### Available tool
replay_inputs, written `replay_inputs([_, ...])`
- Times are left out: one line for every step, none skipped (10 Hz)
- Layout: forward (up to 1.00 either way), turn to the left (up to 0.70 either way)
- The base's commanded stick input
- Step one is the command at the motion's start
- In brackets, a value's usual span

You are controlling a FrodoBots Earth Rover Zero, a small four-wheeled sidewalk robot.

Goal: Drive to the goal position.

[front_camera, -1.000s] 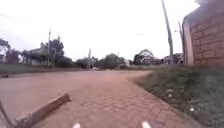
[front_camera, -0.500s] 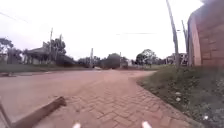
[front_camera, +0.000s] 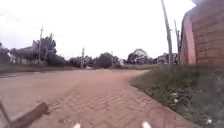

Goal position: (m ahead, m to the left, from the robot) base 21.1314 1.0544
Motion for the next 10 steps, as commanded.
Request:
replay_inputs([0.50,-0.12])
replay_inputs([0.50,-0.50])
replay_inputs([0.50,-0.47])
replay_inputs([0.50,-0.45])
replay_inputs([0.50,-0.24])
replay_inputs([0.50,0.01])
replay_inputs([0.50,0.03])
replay_inputs([0.50,0.04])
replay_inputs([0.50,0.04])
replay_inputs([0.50,0.02])
